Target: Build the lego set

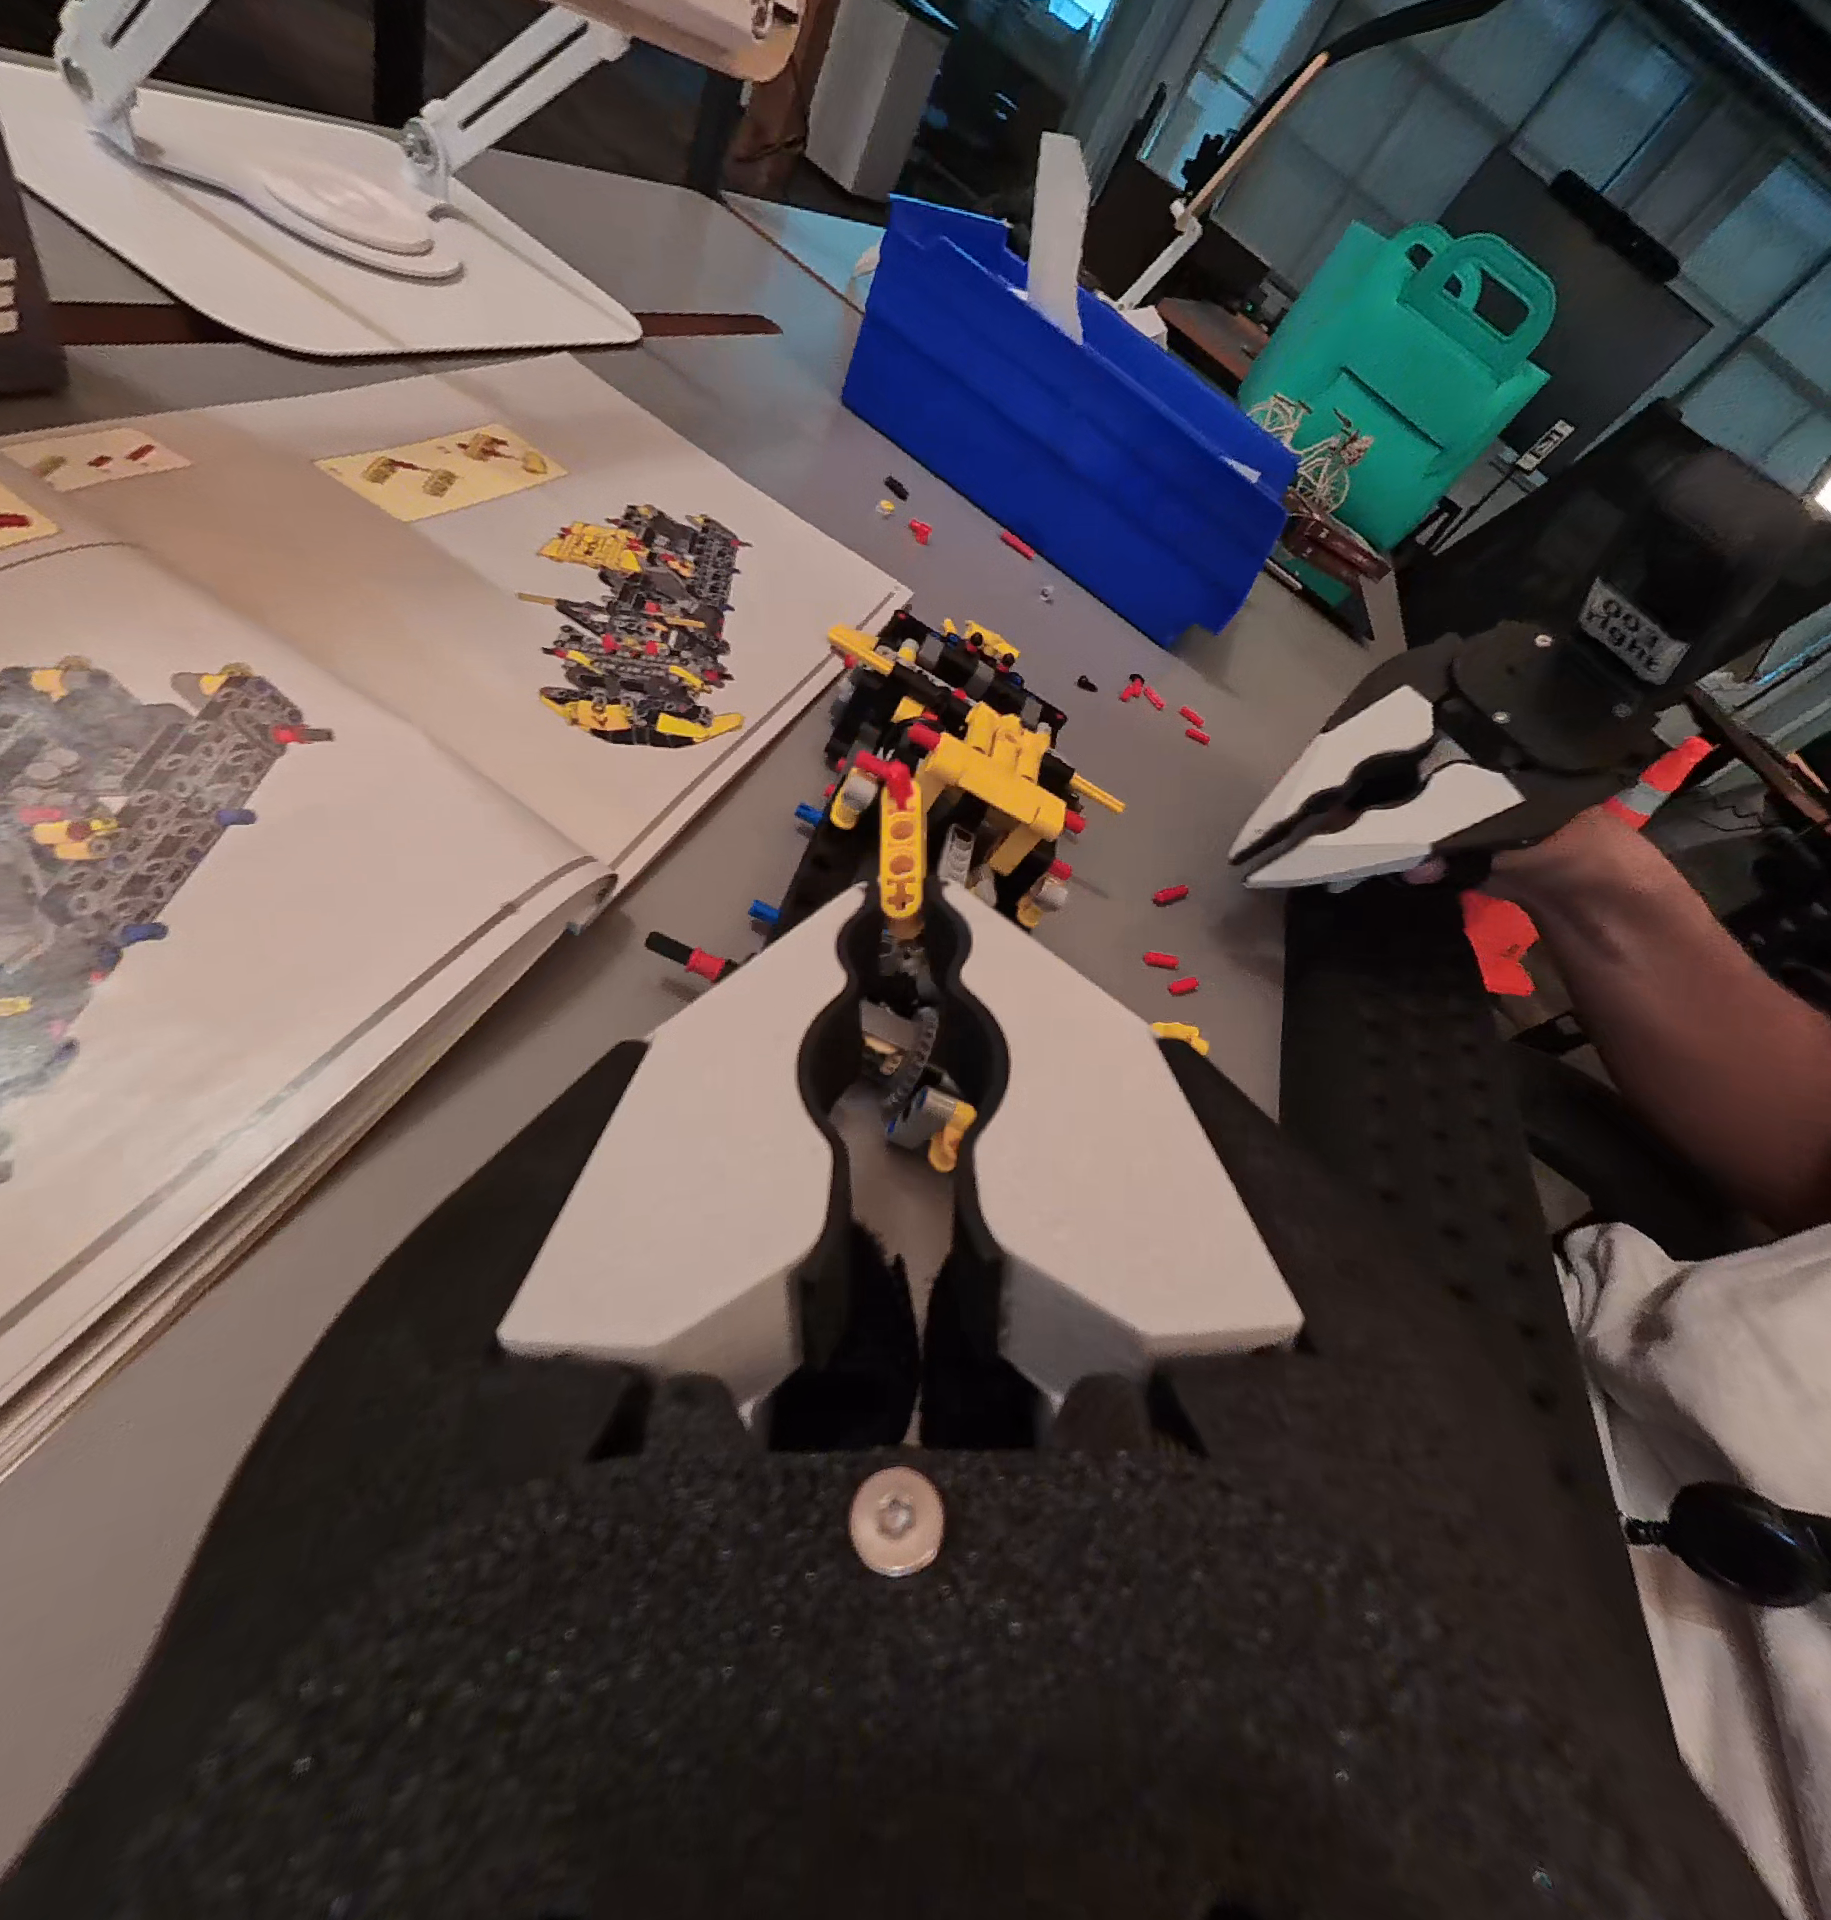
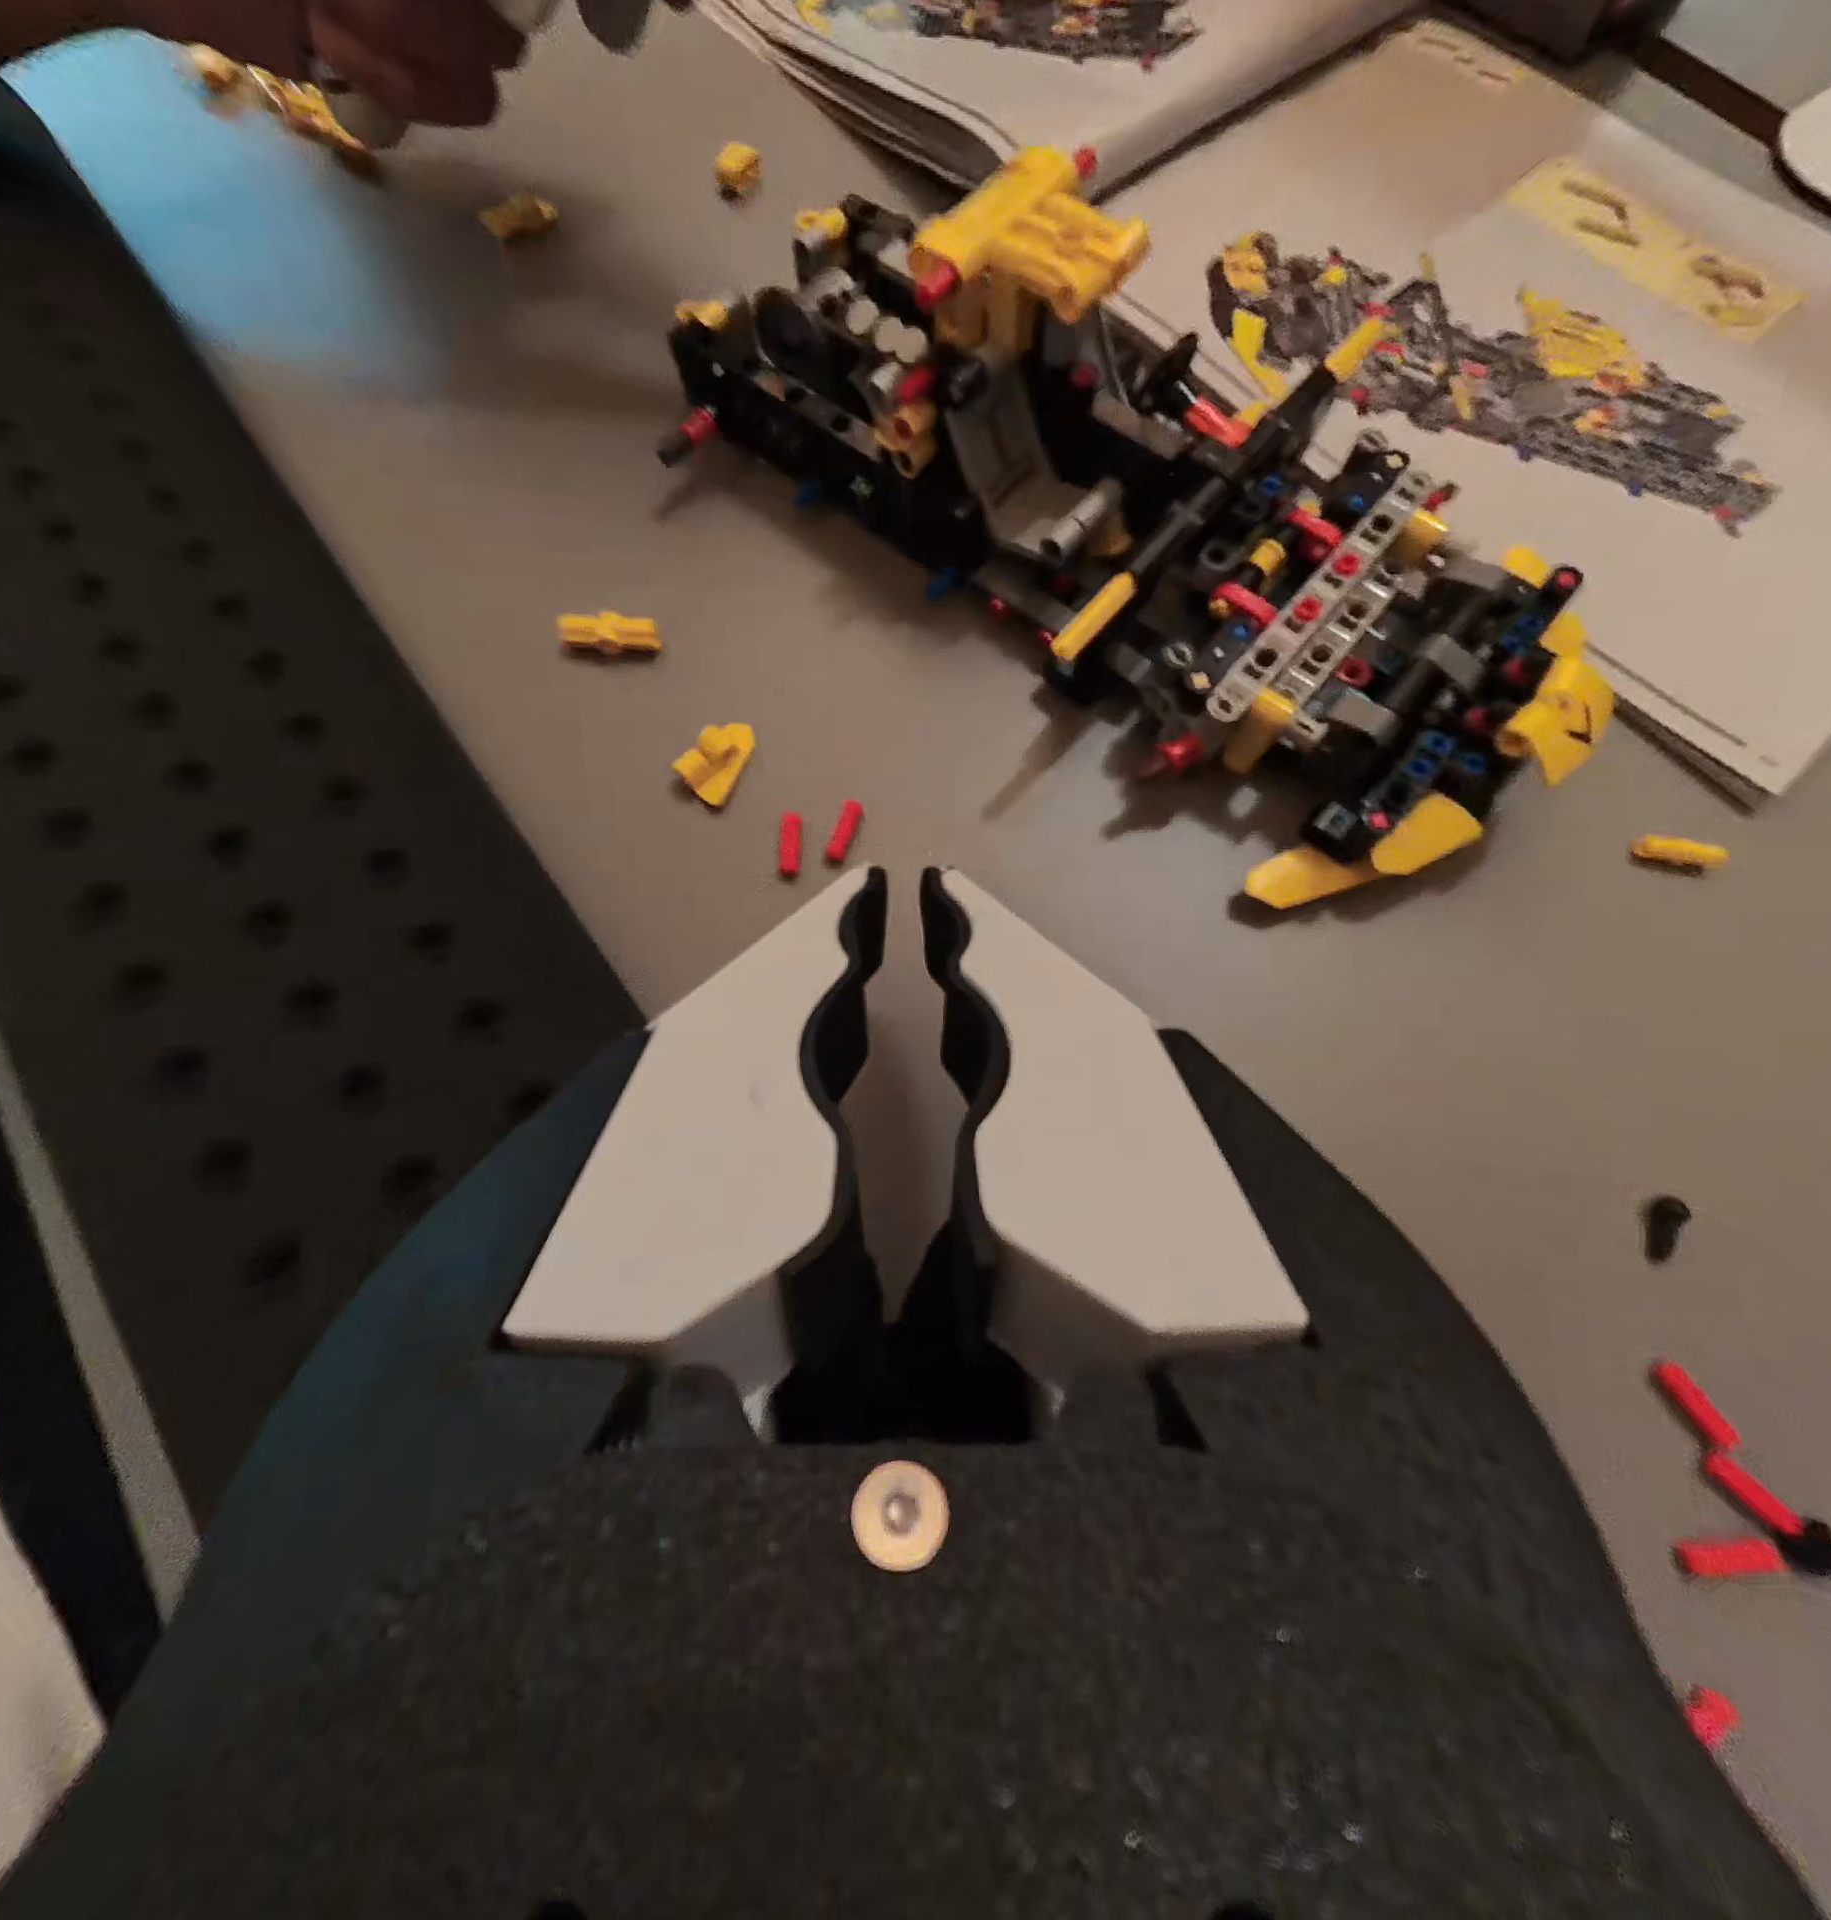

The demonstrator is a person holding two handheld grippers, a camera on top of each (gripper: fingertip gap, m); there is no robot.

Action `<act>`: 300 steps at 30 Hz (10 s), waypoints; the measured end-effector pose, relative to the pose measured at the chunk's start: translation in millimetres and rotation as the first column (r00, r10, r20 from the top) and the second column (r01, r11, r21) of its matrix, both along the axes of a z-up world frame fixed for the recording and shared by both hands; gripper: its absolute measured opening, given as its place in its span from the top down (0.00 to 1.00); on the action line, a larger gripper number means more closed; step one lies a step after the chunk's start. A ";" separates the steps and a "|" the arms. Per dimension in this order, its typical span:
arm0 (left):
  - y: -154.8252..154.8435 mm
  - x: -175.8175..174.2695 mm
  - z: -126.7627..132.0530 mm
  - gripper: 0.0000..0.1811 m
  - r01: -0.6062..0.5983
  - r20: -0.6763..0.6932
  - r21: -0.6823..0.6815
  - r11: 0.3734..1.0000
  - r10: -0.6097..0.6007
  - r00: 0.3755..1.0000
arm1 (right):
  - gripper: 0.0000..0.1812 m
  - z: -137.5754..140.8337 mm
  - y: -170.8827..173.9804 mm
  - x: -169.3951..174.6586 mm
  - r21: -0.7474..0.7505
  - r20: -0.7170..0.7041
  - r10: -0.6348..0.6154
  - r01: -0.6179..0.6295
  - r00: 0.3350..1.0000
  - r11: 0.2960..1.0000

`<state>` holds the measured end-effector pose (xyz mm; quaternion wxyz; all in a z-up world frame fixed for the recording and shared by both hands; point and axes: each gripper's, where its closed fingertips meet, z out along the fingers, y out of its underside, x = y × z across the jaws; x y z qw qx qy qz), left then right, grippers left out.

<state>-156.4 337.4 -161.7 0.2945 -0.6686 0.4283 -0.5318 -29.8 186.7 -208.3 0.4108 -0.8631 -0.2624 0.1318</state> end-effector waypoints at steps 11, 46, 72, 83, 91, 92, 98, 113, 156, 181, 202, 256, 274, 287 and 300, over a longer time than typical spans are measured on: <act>-59.2 6.4 13.0 0.96 0.267 0.046 0.080 0.960 -0.271 0.962 | 0.95 -33.6 -4.5 21.3 -0.111 0.162 0.008 0.010 0.987 0.994; -68.9 10.3 -11.5 0.96 0.319 -0.083 0.148 0.936 -0.309 0.947 | 0.98 -5.9 12.4 9.1 -0.013 -0.014 -0.042 0.042 0.999 0.999; -96.7 -10.2 -78.6 0.96 0.568 -0.468 0.348 0.746 -0.387 0.794 | 0.98 75.4 30.9 -33.4 0.292 -0.486 0.071 0.085 0.871 0.953; -84.9 16.7 -8.4 0.88 0.321 -0.165 0.427 0.845 -0.276 0.947 | 0.98 101.9 40.2 -76.4 0.206 -0.789 0.129 0.060 0.600 0.977; -89.9 29.4 38.6 0.87 0.060 0.007 0.733 0.678 -0.096 0.995 | 0.98 98.0 63.3 -102.6 0.116 -0.875 0.091 0.023 0.475 0.993; -90.2 30.5 39.2 0.87 0.050 0.008 0.750 0.659 -0.084 0.996 | 0.98 97.5 63.1 -105.6 0.117 -0.872 0.096 0.013 0.480 0.993; -90.5 31.9 38.8 0.88 0.030 0.008 0.803 0.595 -0.061 0.998 | 0.98 92.1 59.3 -119.6 0.115 -0.847 0.119 -0.041 0.518 0.993; -96.9 27.2 25.5 0.90 0.098 -0.086 0.959 0.267 -0.055 0.995 | 1.00 78.7 55.4 -129.7 0.043 -0.848 0.109 -0.138 0.518 0.989; -86.1 26.2 11.4 0.98 0.140 -0.140 0.969 0.205 -0.014 0.990 | 0.98 65.4 61.5 -103.9 0.042 -0.725 0.031 -0.001 0.688 0.999; -87.6 25.9 11.0 0.98 0.158 -0.160 0.976 0.152 0.005 0.987 | 0.98 62.4 62.8 -107.7 0.018 -0.736 0.022 -0.014 0.677 1.000; -95.1 21.5 8.0 0.98 0.193 -0.172 0.943 0.272 -0.098 0.980 | 0.98 63.7 59.1 -113.5 0.009 -0.760 0.048 -0.062 0.648 0.998; -104.3 5.7 -7.2 0.96 0.360 -0.220 0.550 0.754 -0.285 0.933 | 0.98 15.9 52.7 -121.4 -0.043 -0.345 0.116 -0.139 0.932 0.989; -112.1 10.2 9.7 0.96 0.320 -0.102 0.571 0.756 -0.321 0.942 | 0.98 39.8 45.4 -130.6 0.008 -0.514 0.175 -0.200 0.839 0.980; -121.9 16.3 43.5 0.96 0.260 0.089 0.519 0.814 -0.354 0.931 | 0.98 68.6 37.5 -138.8 0.036 -0.733 0.199 -0.254 0.650 0.966; -120.3 -4.2 98.4 0.96 0.356 0.474 0.135 0.925 -0.375 0.797 | 0.98 141.3 28.2 -104.1 0.440 -0.700 0.387 -0.065 0.600 0.896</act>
